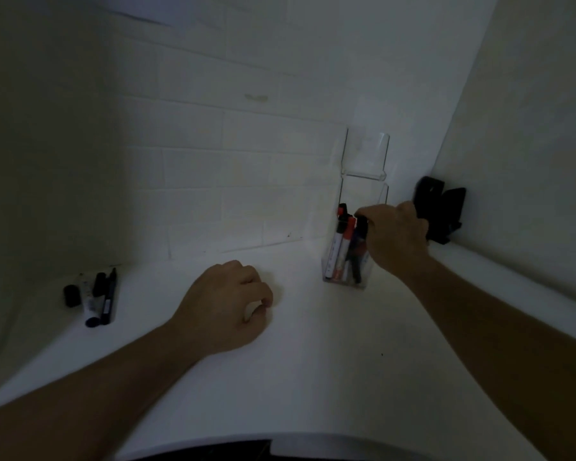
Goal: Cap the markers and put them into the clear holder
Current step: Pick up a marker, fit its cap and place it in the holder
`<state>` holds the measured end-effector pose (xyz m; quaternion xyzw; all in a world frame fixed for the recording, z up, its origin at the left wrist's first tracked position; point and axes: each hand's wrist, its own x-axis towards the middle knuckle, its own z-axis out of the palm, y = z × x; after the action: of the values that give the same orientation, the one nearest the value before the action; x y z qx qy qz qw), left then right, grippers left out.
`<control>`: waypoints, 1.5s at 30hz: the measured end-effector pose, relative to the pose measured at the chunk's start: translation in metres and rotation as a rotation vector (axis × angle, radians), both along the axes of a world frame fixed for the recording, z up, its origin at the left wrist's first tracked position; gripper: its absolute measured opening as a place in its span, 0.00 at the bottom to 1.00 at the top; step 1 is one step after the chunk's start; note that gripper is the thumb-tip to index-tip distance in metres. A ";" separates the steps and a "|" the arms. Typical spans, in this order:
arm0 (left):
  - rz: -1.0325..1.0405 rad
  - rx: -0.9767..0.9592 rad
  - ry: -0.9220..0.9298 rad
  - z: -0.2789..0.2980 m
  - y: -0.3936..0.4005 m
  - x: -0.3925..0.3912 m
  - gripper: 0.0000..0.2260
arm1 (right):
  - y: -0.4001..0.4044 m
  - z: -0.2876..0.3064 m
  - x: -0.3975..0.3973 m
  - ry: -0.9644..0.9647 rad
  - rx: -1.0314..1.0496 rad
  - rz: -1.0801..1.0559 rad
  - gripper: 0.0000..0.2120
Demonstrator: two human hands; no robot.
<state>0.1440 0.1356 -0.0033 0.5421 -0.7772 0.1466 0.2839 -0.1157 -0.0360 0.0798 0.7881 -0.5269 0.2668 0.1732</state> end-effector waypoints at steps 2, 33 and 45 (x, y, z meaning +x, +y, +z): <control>0.008 -0.008 -0.019 0.000 -0.001 -0.002 0.05 | 0.001 0.001 -0.002 -0.065 0.100 0.034 0.19; 0.604 -0.101 0.779 0.042 0.064 0.117 0.16 | 0.129 -0.083 0.244 0.047 0.544 1.015 0.24; 0.724 0.114 0.838 0.016 0.085 0.144 0.18 | 0.135 -0.082 0.273 0.111 0.538 1.000 0.15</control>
<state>0.2878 0.2205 0.0123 0.8009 -0.3687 -0.0356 0.4705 0.1572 0.0989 -0.0020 0.9709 -0.1294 0.1308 -0.1535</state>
